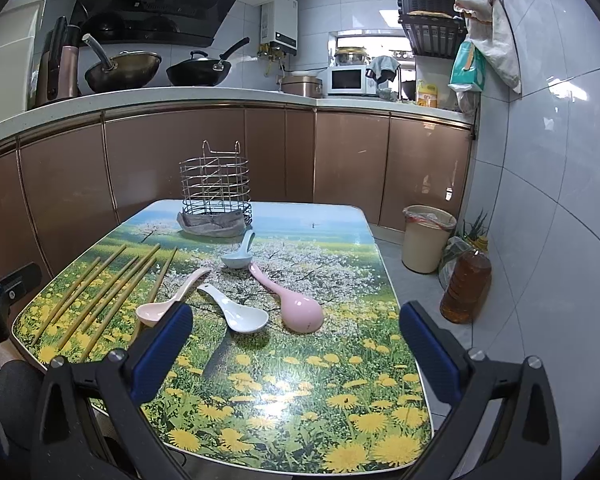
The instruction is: Organize utensils
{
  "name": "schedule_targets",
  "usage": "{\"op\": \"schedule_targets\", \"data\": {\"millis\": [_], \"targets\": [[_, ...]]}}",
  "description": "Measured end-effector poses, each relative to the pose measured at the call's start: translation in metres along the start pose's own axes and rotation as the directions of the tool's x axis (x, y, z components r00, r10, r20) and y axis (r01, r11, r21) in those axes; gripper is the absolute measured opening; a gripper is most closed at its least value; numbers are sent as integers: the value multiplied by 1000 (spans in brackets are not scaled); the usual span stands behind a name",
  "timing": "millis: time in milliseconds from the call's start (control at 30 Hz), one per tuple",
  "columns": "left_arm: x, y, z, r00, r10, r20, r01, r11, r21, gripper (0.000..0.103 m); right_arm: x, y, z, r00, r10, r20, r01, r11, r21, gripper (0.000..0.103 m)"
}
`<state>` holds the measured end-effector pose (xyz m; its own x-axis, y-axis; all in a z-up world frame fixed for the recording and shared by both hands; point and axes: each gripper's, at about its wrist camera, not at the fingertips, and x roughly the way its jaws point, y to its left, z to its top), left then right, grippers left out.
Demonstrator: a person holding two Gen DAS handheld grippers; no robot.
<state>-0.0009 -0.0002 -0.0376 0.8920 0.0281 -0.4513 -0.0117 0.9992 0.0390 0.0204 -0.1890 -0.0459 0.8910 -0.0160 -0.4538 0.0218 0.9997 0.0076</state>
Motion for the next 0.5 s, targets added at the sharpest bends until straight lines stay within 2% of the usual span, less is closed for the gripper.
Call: {"op": "schedule_targets", "data": {"millis": [500], "targets": [[22,3,0,997,-15,-77,15,1000,-8,103,17,-10,3,994,98,-58,-99,995,-14,103]]}}
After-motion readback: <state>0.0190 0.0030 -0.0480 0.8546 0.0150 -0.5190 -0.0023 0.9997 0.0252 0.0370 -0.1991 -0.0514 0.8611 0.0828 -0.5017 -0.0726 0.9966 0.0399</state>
